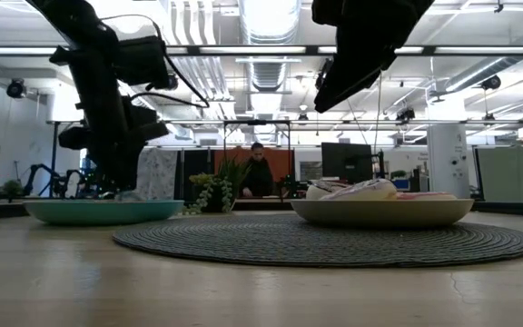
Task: Pick & Place donuts
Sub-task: Put the blue doughnut on the green plate, then return to Home Position
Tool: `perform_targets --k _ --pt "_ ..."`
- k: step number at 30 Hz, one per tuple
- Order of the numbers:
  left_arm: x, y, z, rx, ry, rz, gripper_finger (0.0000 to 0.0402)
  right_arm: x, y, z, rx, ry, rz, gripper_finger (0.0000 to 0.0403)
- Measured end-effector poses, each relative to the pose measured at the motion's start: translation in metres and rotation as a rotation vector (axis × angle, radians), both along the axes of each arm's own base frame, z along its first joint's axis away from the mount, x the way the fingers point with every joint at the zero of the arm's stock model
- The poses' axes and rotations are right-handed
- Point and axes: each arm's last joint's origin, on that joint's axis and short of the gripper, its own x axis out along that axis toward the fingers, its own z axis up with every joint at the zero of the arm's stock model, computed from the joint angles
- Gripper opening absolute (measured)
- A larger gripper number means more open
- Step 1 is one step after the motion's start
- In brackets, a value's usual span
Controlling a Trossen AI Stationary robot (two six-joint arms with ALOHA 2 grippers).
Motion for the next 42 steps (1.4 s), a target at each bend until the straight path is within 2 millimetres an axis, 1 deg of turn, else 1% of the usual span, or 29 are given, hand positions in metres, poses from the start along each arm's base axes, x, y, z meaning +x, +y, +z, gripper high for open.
perform_targets --k 2,5,10,12,14,18,20,22,25,27,29,32,35,36,39,42 --pt "-0.001 0.000 0.003 0.005 -0.016 0.001 0.0064 0.000 0.000 0.000 -0.001 -0.001 0.001 0.0171" --pt "-0.003 -0.001 0.002 0.001 0.002 0.002 0.0078 0.000 0.000 0.000 -0.008 0.001 0.009 0.0171" --pt "-0.004 -0.002 0.003 -0.018 0.003 0.008 0.0090 0.000 0.000 0.000 -0.014 0.003 0.017 0.0171" --pt "-0.002 -0.005 0.013 -0.007 -0.041 -0.018 0.0091 0.000 0.000 0.000 -0.013 0.003 0.017 0.0171" --pt "0.000 -0.012 0.029 0.024 -0.100 -0.097 0.0092 0.000 0.000 0.000 -0.008 0.003 0.020 0.0171" --pt "-0.002 -0.036 0.059 0.079 -0.270 -0.211 0.0092 -0.001 0.000 0.001 0.022 -0.002 0.016 0.0171" --pt "-0.007 -0.049 0.065 0.092 -0.358 -0.226 0.0092 -0.008 -0.001 0.002 0.031 0.000 0.005 0.0168" --pt "-0.011 -0.061 0.066 0.081 -0.446 -0.218 0.0092 -0.020 -0.003 0.002 0.042 -0.010 -0.004 0.0161" --pt "-0.016 -0.075 0.065 0.040 -0.551 -0.229 0.0092 -0.046 -0.011 0.001 0.086 -0.041 -0.053 0.0146" --pt "-0.021 -0.081 0.064 0.029 -0.573 -0.263 0.0092 -0.064 -0.018 -0.001 0.118 -0.069 -0.098 0.0137" --pt "-0.025 -0.083 0.064 0.025 -0.564 -0.280 0.0092 -0.080 -0.025 0.002 0.149 -0.112 -0.144 0.0130" --pt "-0.029 -0.083 0.068 0.002 -0.595 -0.279 0.0092 -0.102 -0.031 0.014 0.171 -0.174 -0.181 0.0123" --pt "-0.032 -0.086 0.073 -0.115 -0.664 -0.238 0.0092 -0.121 -0.034 0.029 0.201 -0.241 -0.203 0.0119" --pt "-0.031 -0.087 0.076 -0.119 -0.693 -0.263 0.0092 -0.127 -0.035 0.035 0.221 -0.281 -0.217 0.0118" --pt "-0.024 -0.092 0.092 0.002 -0.818 -0.443 0.0092 -0.144 -0.039 0.051 0.266 -0.384 -0.237 0.0113" --pt "-0.018 -0.090 0.108 0.168 -0.937 -0.542 0.0092 -0.160 -0.041 0.062 0.235 -0.452 -0.185 0.0111"
